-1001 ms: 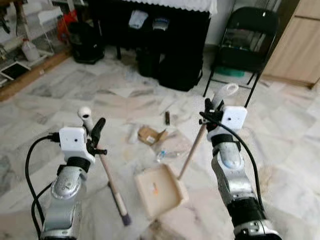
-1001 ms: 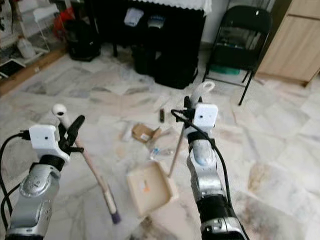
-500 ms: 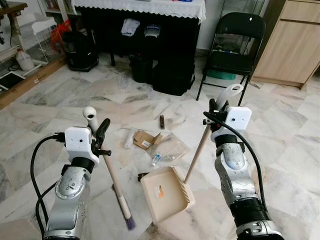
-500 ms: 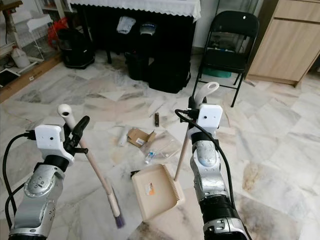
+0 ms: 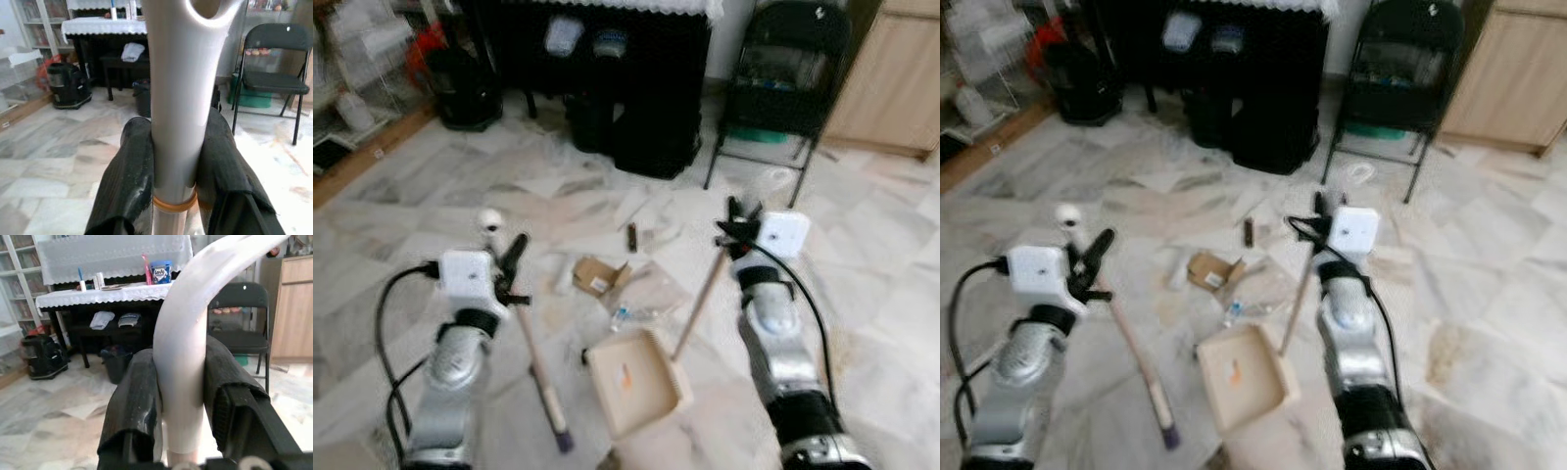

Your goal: Sweep floor

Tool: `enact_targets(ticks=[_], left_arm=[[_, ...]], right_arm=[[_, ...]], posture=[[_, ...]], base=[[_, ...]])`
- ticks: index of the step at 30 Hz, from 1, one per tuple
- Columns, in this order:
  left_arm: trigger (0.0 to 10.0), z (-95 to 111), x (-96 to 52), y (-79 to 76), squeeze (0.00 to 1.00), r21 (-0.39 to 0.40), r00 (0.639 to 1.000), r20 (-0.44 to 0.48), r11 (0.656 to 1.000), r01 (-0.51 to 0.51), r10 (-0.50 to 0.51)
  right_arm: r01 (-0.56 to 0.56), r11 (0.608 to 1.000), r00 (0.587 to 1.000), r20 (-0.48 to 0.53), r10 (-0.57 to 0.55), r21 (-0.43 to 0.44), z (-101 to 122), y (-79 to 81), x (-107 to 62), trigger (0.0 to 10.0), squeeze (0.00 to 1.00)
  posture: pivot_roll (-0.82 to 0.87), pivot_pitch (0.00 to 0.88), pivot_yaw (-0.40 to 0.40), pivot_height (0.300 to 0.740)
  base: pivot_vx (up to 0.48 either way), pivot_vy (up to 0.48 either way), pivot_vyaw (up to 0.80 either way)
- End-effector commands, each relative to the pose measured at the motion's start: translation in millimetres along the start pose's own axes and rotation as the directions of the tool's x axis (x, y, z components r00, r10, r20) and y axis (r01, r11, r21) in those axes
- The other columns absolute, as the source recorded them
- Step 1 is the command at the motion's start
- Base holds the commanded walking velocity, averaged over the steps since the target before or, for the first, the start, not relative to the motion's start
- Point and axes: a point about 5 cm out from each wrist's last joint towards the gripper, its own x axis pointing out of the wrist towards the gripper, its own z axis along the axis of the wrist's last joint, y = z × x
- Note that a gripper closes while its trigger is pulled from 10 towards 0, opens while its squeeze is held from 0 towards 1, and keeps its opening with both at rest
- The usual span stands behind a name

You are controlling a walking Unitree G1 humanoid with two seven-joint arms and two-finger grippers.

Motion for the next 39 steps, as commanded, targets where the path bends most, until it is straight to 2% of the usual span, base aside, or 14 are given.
enact_targets(ticks=[1, 21, 31, 39], left_arm=[[10.0, 10.5, 0.9, 5.7, 0.0, 0.017, 0.999, 0.053, 1.0, -0.009, 0.008], [10.0, 9.8, 2.2, 5.0, 0.0, 0.016, 0.999, 0.047, 1.0, 0.005, -0.006], [10.0, 8.1, 2.4, 5.1, 0.0, 0.014, 0.999, 0.038, 1.0, 0.015, -0.016], [10.0, 7.8, 6.5, 4.6, 0.0, 0.019, 0.999, 0.039, 0.999, 0.036, -0.037]], right_arm=[[-0.021, 1.0, 0.996, 0.085, 0.02, 0.008, 18.0, 8.3, 5.7, 10.0, 0.0], [0.056, 0.998, 0.997, 0.06, -0.055, -0.024, 10.6, -5.6, -2.3, 10.0, 0.0], [0.126, 0.992, 0.992, 0.021, -0.126, -0.03, 1.3, -14.6, -7.2, 10.0, 0.0], [0.242, 0.97, 0.969, -0.057, -0.241, 0.001, -12.6, -27.0, -7.4, 10.0, 0.0]], posture=[[0.0, 0.048, -0.001, 0.74], [-0.02, 0.07, 0.012, 0.74], [-0.03, 0.079, 0.016, 0.74], [-0.04, 0.1, 0.024, 0.74]], base=[[0.322, 0.0, 0.0], [0.319, 0.0, 0.0], [0.305, 0.0, 0.0], [0.0, 0.0, 0.0]])
